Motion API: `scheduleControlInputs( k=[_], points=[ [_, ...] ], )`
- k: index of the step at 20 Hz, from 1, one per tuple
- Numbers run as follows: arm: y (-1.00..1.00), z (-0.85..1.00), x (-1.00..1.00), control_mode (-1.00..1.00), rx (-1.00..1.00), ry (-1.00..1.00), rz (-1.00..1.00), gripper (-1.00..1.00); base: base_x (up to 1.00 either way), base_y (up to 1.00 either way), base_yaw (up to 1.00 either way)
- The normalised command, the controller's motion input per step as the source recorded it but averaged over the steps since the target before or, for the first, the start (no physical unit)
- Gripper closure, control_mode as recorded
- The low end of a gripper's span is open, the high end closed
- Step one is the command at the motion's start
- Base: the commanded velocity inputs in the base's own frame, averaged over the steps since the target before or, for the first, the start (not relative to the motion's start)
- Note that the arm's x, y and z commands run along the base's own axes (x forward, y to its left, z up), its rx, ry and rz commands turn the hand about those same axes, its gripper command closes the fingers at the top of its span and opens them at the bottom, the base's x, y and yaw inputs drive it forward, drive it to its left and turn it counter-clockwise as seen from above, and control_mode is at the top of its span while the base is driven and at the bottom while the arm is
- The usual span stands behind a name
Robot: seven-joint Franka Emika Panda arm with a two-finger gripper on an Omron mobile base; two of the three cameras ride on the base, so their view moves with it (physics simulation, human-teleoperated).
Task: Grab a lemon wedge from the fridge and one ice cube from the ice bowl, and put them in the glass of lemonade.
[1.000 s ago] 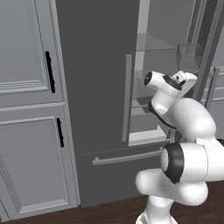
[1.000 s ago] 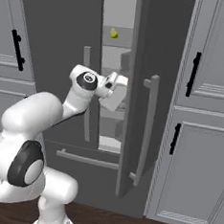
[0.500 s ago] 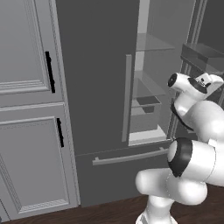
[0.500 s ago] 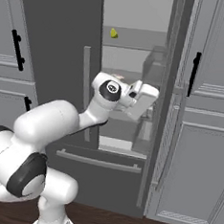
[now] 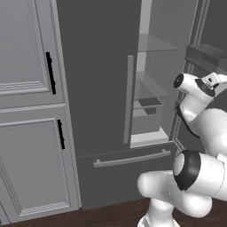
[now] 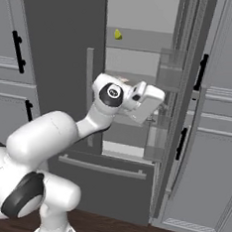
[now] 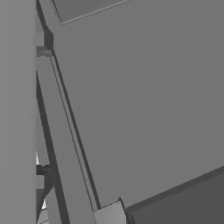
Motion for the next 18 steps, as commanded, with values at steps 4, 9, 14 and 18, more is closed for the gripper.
scheduleControlInputs(
  k=[4,9,14,18],
  points=[
    [0.92,0.33,-0.04,-1.0,0.03,-0.07,0.0,-1.0,0.0,0.0,0.0],
    [1.0,0.03,0.0,-1.0,0.28,-0.11,0.01,-1.0,0.0,0.0,0.0],
    [1.0,0.0,0.13,-1.0,0.47,-0.08,0.23,-1.0,0.0,0.0,0.0],
    [0.97,-0.03,0.06,-1.0,0.43,0.0,0.54,-1.0,0.0,0.0,0.0]
  ],
)
